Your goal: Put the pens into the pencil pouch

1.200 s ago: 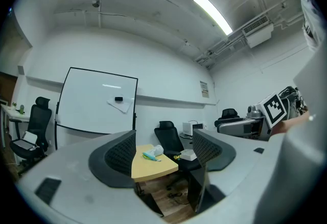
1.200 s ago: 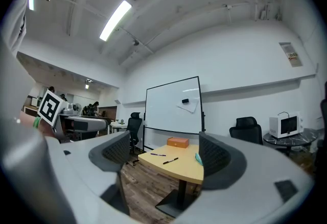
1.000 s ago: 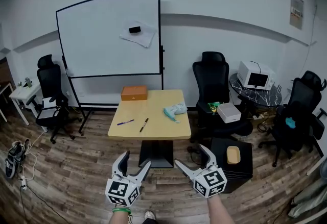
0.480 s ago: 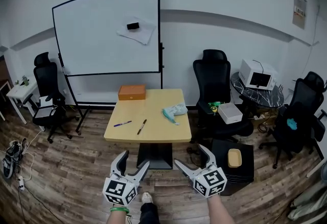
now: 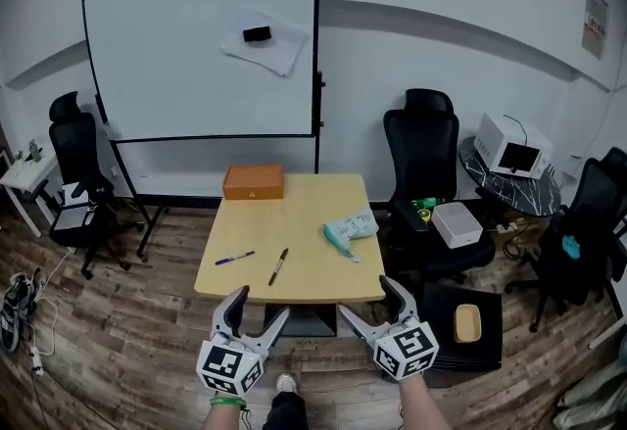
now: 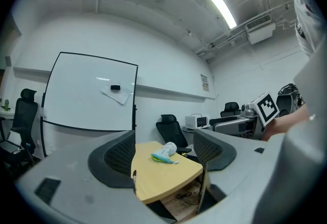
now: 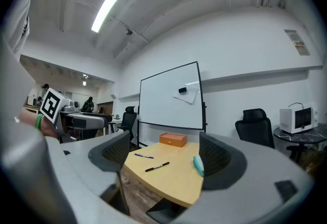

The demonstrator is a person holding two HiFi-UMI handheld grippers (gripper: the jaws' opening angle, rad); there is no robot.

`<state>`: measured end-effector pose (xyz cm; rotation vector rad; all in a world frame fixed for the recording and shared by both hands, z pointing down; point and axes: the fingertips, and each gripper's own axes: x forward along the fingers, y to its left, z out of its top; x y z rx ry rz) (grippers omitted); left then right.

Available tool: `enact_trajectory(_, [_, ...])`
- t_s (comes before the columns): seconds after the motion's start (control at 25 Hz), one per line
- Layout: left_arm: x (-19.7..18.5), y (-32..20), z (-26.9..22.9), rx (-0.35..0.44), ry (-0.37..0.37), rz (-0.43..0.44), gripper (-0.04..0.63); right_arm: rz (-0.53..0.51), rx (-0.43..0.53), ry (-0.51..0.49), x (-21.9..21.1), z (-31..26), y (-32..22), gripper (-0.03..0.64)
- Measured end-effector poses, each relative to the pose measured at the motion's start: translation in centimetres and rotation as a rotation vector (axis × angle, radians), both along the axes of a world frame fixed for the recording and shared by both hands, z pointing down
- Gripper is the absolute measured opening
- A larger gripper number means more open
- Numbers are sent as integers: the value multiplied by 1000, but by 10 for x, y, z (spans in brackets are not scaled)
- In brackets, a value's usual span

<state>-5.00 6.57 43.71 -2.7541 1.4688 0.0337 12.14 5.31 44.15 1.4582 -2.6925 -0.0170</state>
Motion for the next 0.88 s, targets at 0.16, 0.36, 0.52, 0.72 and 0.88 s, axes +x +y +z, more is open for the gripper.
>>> enact_trajectory(0.16, [-16,-55,1,-15,-9,22,331,7,-12,0,-17,1,-54,403])
enact_trajectory(0.36, [-30,-120,7,-40,-16,55,331,32,-26,13,-33,2,-118,402])
enact_trajectory(0.52, [-40,-168,10,-58,-9,80,330,57,-38,25,-43,0,-164,394])
enact_trajectory(0.72, [-56,-208,17,-88,2,99,330,89,-51,55,-53,-3,-203,387])
enact_trajectory(0.88, [-63,-229,22,-106,6,103,330,111,-71,79,-50,-3,-222,385])
